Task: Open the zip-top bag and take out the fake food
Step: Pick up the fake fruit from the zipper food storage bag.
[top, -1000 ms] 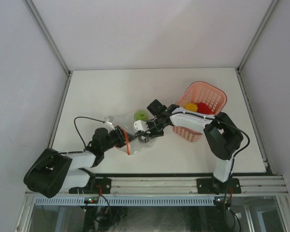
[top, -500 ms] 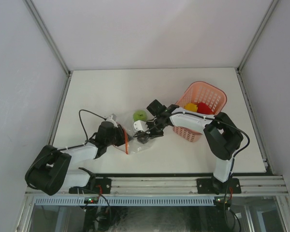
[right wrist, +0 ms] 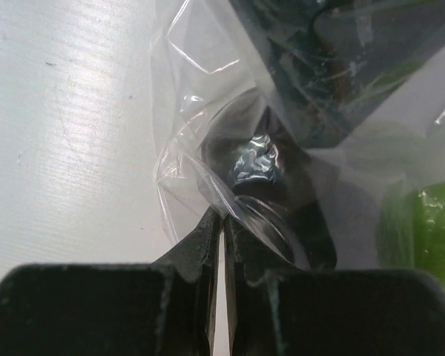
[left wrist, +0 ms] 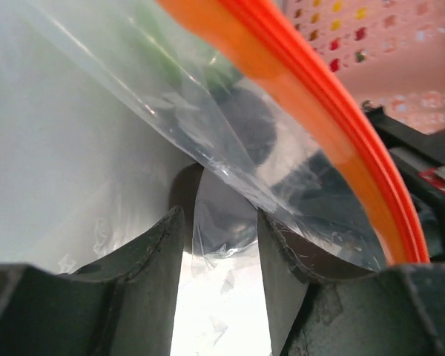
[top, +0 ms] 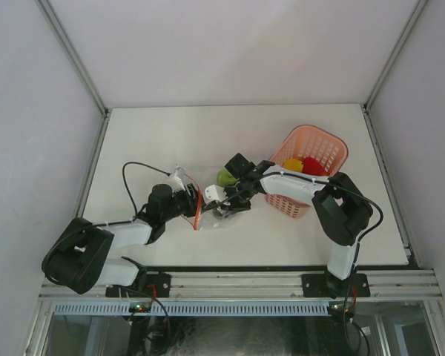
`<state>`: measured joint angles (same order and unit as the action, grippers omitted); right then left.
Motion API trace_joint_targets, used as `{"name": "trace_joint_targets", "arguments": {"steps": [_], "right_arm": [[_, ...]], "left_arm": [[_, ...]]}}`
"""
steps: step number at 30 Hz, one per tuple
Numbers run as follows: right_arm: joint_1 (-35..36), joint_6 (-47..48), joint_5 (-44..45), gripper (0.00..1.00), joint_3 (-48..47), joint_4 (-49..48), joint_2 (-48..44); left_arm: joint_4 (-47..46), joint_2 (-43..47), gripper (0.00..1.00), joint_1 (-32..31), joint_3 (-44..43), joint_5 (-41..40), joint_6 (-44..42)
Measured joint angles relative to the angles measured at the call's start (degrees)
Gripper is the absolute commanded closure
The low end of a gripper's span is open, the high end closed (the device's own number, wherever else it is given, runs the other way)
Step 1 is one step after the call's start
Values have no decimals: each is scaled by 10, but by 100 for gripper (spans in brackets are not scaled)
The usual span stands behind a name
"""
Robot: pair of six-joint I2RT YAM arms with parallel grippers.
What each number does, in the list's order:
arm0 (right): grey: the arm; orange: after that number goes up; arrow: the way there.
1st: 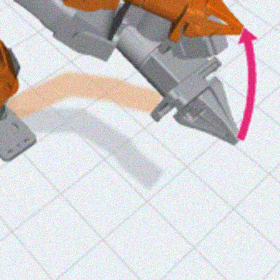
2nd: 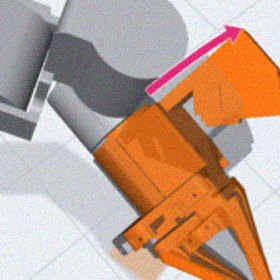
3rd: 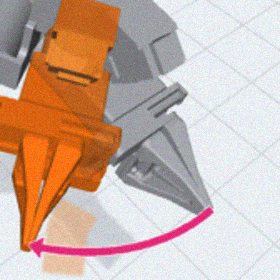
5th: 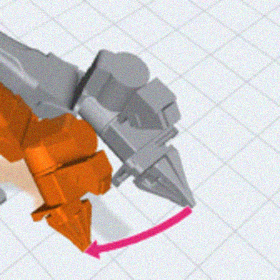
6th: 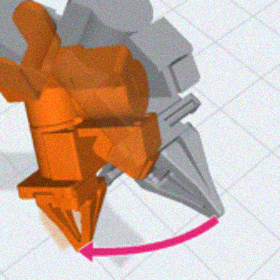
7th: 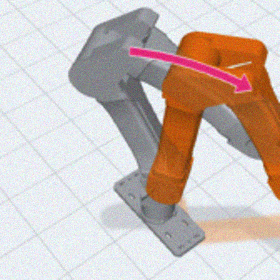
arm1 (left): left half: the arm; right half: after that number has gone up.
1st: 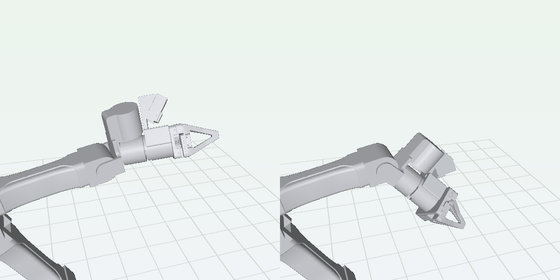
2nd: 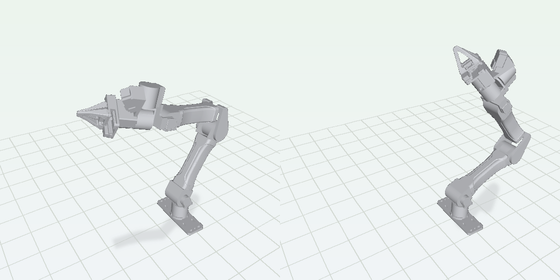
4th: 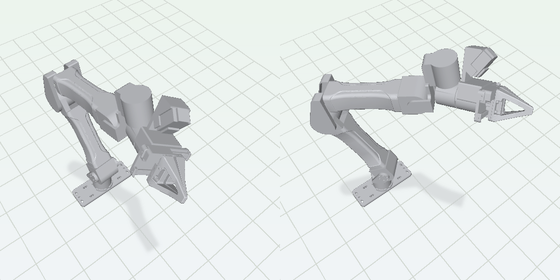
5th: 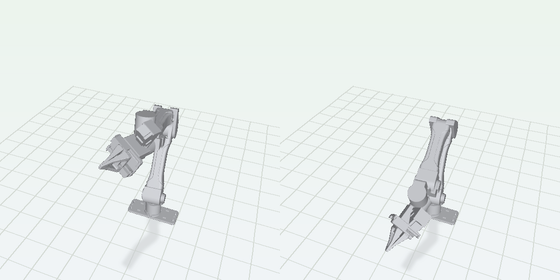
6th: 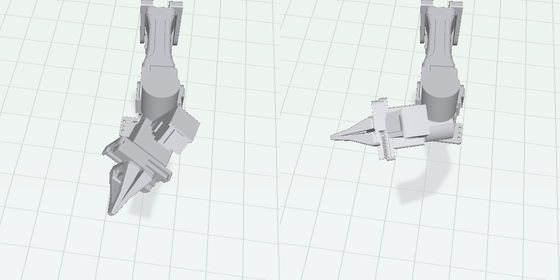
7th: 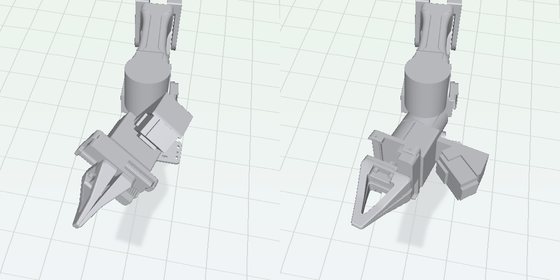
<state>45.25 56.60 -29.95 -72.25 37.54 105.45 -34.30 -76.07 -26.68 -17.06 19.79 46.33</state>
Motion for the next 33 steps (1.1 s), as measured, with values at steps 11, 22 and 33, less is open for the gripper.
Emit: {"name": "trace_joint_targets", "arguments": {"steps": [11,22,33], "right_arm": [[-19,-27,-37,97,0,-11,0],[-35,-70,-42,97,14,-49,0],[-40,-80,-30,97,17,-57,0]], "left_arm": [[-64,-7,42,-8,4,40,-27],[66,-14,63,-41,-34,-1,-71],[15,8,87,-38,-15,1,-15]]}}
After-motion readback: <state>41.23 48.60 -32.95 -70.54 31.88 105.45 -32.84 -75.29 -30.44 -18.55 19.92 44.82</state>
